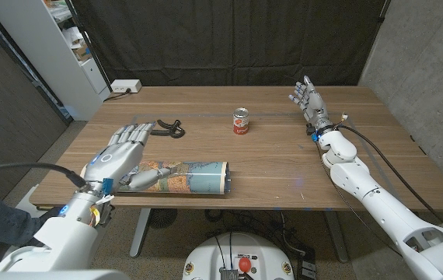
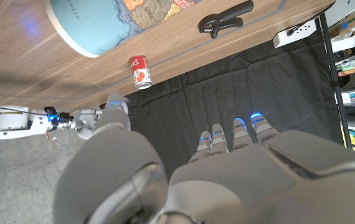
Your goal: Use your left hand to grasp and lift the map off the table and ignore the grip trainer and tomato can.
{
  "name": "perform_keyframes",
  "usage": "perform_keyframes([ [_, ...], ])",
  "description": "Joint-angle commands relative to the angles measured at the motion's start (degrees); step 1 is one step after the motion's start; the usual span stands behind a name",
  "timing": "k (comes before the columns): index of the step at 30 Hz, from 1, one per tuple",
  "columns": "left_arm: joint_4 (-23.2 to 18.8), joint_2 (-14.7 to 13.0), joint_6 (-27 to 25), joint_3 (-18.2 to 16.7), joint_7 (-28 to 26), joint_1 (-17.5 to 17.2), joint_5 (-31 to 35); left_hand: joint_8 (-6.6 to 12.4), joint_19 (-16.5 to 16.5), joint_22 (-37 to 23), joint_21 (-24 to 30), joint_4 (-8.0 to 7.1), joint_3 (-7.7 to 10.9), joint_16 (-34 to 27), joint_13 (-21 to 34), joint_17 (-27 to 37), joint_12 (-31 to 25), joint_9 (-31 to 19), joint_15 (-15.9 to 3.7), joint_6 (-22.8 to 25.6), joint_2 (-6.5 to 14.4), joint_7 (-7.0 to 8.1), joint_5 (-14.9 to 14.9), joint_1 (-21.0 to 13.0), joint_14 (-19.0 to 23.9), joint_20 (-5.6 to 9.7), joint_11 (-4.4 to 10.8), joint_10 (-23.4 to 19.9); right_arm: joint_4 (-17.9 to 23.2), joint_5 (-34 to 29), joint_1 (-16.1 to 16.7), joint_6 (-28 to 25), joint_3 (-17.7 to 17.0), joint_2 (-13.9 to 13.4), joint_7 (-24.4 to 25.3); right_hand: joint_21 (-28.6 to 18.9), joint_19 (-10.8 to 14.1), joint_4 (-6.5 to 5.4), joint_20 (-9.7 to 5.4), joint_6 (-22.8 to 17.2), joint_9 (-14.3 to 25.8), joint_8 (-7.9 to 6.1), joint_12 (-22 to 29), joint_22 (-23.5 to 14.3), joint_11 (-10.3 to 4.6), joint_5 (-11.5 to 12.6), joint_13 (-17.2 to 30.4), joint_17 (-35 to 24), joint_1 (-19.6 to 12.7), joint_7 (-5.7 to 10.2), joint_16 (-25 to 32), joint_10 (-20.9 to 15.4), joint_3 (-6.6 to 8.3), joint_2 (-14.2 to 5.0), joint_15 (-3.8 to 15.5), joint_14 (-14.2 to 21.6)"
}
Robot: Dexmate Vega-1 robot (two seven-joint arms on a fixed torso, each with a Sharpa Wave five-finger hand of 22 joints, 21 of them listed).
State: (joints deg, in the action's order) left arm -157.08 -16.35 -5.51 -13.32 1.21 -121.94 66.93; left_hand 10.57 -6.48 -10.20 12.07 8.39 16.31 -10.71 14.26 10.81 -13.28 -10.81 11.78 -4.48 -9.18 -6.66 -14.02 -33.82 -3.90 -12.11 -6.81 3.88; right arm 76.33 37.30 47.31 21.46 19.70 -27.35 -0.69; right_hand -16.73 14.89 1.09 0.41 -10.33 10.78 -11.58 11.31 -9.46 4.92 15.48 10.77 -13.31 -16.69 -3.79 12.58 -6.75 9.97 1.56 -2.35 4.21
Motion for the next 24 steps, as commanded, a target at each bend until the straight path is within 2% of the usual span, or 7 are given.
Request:
perform_keyframes([
  [1, -2.0, -0.6, -2.8, 1.9, 5.4, -1.2, 6.2, -0.21, -0.4, -0.2, -0.2, 0.04, -0.54, 0.2, 0.4, 0.1, 0.3, -0.2, 0.36, -1.1, -0.6, -2.01, -0.7, -0.4, -1.0, -0.14, -0.43, 1.0, 0.9, 0.0, 0.7, -0.3, -0.1, -0.3, 0.3, 0.1, 0.7, 0.21, 0.12, 0.1, 0.2, 0.24, 0.0, -0.2, 0.23, 0.3, 0.3, -0.1, -0.4, 0.12, 0.1, 0.0, 0.02, -0.32, 0.12, 0.5],
  [8, -2.8, -1.3, -3.5, 2.4, 9.9, -0.6, 8.2, -0.2, -0.9, -0.2, -0.5, 0.26, -1.14, 0.2, 0.7, 0.0, 0.5, -0.3, 0.34, -3.0, -0.4, -2.9, -1.3, -1.5, -1.8, -0.15, -1.18, 2.3, 1.4, 0.1, 1.1, -0.2, -0.2, -0.4, 0.5, 0.2, 0.7, 0.25, 0.22, 0.1, 0.2, 0.23, 0.0, -0.2, 0.26, 0.3, 0.3, -0.1, -0.4, 0.17, 0.1, 0.0, -0.01, -0.31, 0.08, 0.5],
  [14, -3.2, -1.0, -4.4, 3.2, 11.7, -0.4, 10.8, -0.04, -1.0, -0.3, -0.6, 0.41, -1.23, 0.1, 0.8, 0.0, 0.3, -0.3, 0.32, -3.6, 0.0, -3.38, -1.6, -2.5, -1.9, -0.13, -1.22, 2.4, 1.5, 0.1, 1.2, -0.2, -0.2, -0.4, 0.5, 0.3, 0.7, 0.27, 0.32, 0.1, 0.2, 0.23, 0.1, -0.2, 0.24, 0.3, 0.3, -0.1, -0.4, 0.17, 0.1, -0.1, -0.04, -0.29, 0.1, 0.5],
  [24, -3.4, -0.1, -6.7, 6.2, 13.6, 0.4, 17.6, 0.18, -1.0, -0.3, -0.7, 0.73, -1.35, 0.1, 1.1, -0.1, 0.3, -0.3, 0.4, -5.4, 0.7, -4.47, -2.5, -5.3, -2.8, -0.12, -2.36, 3.5, 0.6, 0.2, 0.5, 0.0, 0.0, 0.2, 0.2, 0.6, 0.8, 0.28, 0.37, 0.0, 0.3, 0.2, 0.1, -0.2, 0.17, 0.3, 0.3, -0.1, -0.4, 0.26, 0.2, -0.2, -0.1, -0.3, 0.07, 0.7],
])
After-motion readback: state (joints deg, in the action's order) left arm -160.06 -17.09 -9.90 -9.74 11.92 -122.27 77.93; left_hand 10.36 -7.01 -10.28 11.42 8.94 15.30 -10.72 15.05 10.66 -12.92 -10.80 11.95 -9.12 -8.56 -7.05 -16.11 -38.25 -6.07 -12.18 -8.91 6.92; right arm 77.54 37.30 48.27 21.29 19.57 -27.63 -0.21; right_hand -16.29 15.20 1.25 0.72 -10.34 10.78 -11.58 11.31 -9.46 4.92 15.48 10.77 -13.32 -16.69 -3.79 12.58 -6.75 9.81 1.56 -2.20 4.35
